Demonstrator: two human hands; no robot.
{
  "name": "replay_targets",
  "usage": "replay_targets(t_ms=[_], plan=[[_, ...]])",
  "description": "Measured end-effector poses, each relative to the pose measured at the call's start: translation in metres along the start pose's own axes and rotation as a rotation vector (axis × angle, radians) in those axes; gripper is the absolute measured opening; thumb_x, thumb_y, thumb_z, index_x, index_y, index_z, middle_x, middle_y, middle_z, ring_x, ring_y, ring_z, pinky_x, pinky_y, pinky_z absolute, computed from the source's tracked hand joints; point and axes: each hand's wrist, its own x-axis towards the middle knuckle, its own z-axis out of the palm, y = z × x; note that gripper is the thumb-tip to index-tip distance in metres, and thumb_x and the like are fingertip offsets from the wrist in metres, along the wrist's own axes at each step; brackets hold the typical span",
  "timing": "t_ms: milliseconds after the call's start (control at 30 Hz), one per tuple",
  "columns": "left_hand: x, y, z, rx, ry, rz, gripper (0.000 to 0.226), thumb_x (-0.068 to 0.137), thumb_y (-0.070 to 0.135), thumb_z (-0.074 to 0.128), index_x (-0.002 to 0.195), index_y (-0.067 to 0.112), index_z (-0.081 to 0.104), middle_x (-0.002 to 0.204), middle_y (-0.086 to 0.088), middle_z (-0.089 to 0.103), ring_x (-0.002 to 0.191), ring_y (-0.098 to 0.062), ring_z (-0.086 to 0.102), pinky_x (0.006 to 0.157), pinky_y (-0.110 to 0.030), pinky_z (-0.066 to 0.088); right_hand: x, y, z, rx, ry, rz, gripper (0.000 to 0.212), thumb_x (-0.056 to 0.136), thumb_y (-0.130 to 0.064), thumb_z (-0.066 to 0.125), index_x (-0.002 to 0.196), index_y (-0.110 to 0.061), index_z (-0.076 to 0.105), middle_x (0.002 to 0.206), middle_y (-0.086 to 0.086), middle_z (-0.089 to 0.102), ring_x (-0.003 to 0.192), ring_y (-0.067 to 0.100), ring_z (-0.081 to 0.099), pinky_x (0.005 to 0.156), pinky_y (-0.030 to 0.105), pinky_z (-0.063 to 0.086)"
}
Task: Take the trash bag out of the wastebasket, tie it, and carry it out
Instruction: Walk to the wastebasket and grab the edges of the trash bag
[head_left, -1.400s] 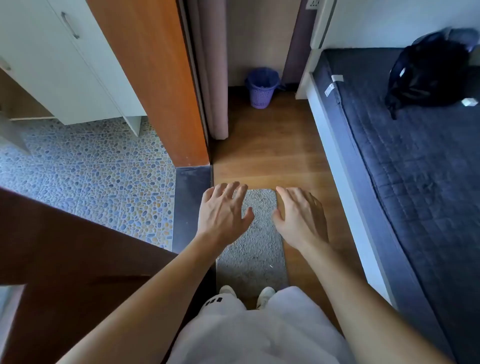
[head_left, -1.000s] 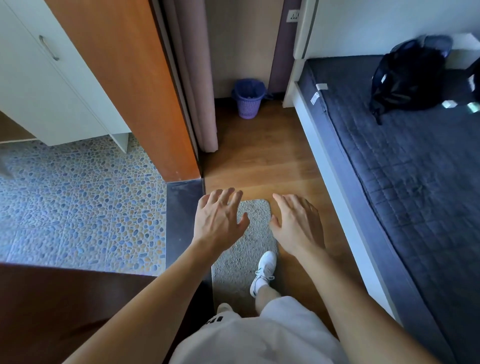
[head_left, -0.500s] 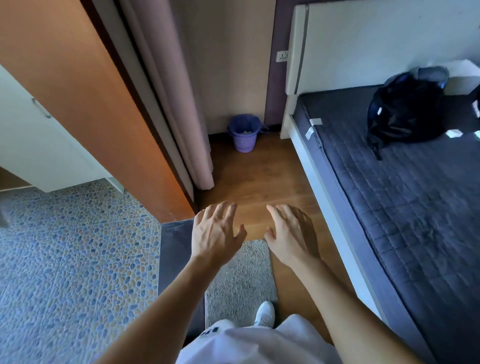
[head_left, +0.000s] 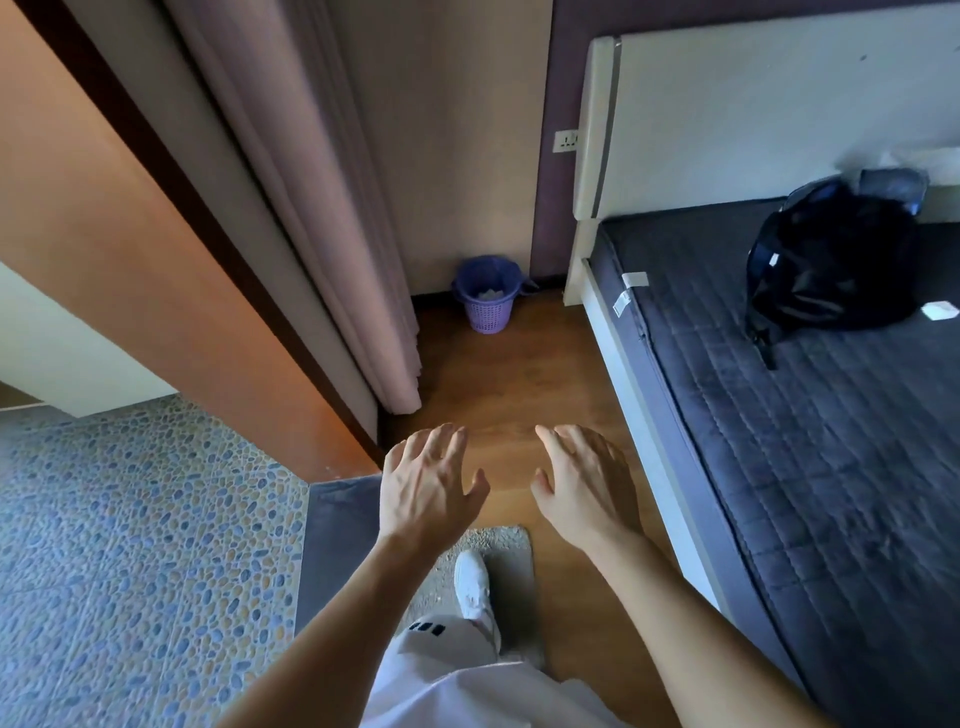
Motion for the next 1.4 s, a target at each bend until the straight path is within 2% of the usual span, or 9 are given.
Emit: replay_targets(t_ms=[367, 500, 567, 700, 867, 1033, 1200, 1300, 1400], plan=[[0.147, -0.013, 0.026, -0.048, -0.031, -0.009, 0.056, 0.083, 0.052, 0.047, 0.129, 0.023, 0.056, 0.13, 0.002, 0.062, 0.116, -0.026, 0.058, 0.093, -0.043, 0.047, 0.142, 0.033, 0.031, 0.108, -0.054, 0.079, 0.051, 0.083, -0.029, 0.055, 0.133, -0.023, 0.05, 0.122, 0.005, 0.061, 0.114, 0.029, 0.058, 0.099, 0.048, 0.049], [0.21, -0.022, 0.027, -0.073, -0.019, -0.009, 0.056, 0.083, 0.052, 0.046, 0.128, 0.021, 0.058, 0.129, -0.001, 0.063, 0.112, -0.028, 0.06, 0.091, -0.044, 0.048, 0.209, 0.041, 0.032, 0.1, -0.063, 0.065, 0.053, 0.083, -0.037, 0.038, 0.134, -0.024, 0.045, 0.121, 0.005, 0.059, 0.112, 0.028, 0.059, 0.098, 0.049, 0.049], [0.242, -0.026, 0.027, -0.082, -0.01, 0.0, 0.055, 0.083, 0.051, 0.045, 0.128, 0.021, 0.057, 0.128, 0.0, 0.064, 0.112, -0.027, 0.06, 0.09, -0.045, 0.049, 0.244, 0.045, 0.032, 0.094, -0.049, 0.067, 0.054, 0.082, -0.038, 0.035, 0.134, -0.024, 0.044, 0.121, 0.005, 0.059, 0.112, 0.029, 0.059, 0.097, 0.05, 0.049], [0.295, -0.031, 0.029, -0.091, -0.014, 0.013, 0.051, 0.083, 0.049, 0.049, 0.126, 0.023, 0.057, 0.128, 0.001, 0.063, 0.112, -0.026, 0.06, 0.09, -0.044, 0.048, 0.299, 0.049, 0.027, 0.07, -0.03, 0.09, 0.054, 0.083, -0.034, 0.046, 0.134, -0.021, 0.05, 0.122, 0.007, 0.062, 0.113, 0.031, 0.06, 0.097, 0.051, 0.049], [0.342, -0.032, 0.036, -0.098, -0.018, 0.002, 0.049, 0.082, 0.048, 0.054, 0.125, 0.024, 0.057, 0.126, 0.002, 0.064, 0.111, -0.026, 0.06, 0.089, -0.044, 0.049, 0.34, 0.059, 0.028, 0.049, -0.059, 0.091, 0.054, 0.084, -0.035, 0.048, 0.136, -0.023, 0.05, 0.122, 0.004, 0.064, 0.115, 0.028, 0.06, 0.099, 0.049, 0.048], [0.387, -0.024, 0.054, -0.11, -0.057, -0.028, 0.05, 0.081, 0.048, 0.056, 0.125, 0.024, 0.057, 0.126, 0.002, 0.064, 0.111, -0.026, 0.061, 0.09, -0.044, 0.049, 0.385, 0.082, 0.026, 0.023, -0.022, 0.11, 0.05, 0.078, -0.025, 0.068, 0.127, -0.017, 0.063, 0.111, 0.005, 0.07, 0.102, 0.029, 0.066, 0.093, 0.045, 0.051], [0.451, -0.006, 0.067, -0.118, -0.06, -0.069, 0.052, 0.081, 0.051, 0.045, 0.121, 0.022, 0.06, 0.122, 0.002, 0.065, 0.11, -0.027, 0.062, 0.09, -0.044, 0.048, 0.454, 0.117, 0.031, 0.041, -0.047, 0.092, 0.052, 0.079, -0.026, 0.067, 0.13, -0.017, 0.061, 0.115, 0.005, 0.07, 0.106, 0.029, 0.066, 0.094, 0.047, 0.051], [0.498, 0.008, 0.073, -0.11, -0.062, -0.103, 0.061, 0.08, 0.054, 0.033, 0.124, 0.023, 0.059, 0.125, 0.002, 0.064, 0.113, -0.026, 0.06, 0.093, -0.044, 0.046, 0.5, 0.139, 0.024, 0.037, -0.048, 0.056, 0.052, 0.079, -0.03, 0.066, 0.13, -0.019, 0.061, 0.116, 0.004, 0.07, 0.105, 0.029, 0.066, 0.092, 0.045, 0.053], [0.547, 0.024, 0.078, -0.112, -0.07, -0.15, 0.063, 0.08, 0.055, 0.031, 0.13, 0.026, 0.056, 0.131, 0.004, 0.062, 0.119, -0.025, 0.057, 0.096, -0.044, 0.044, 0.548, 0.168, 0.012, 0.03, -0.038, 0.019, 0.052, 0.077, -0.028, 0.072, 0.127, -0.016, 0.065, 0.117, 0.008, 0.072, 0.105, 0.03, 0.069, 0.09, 0.045, 0.056]])
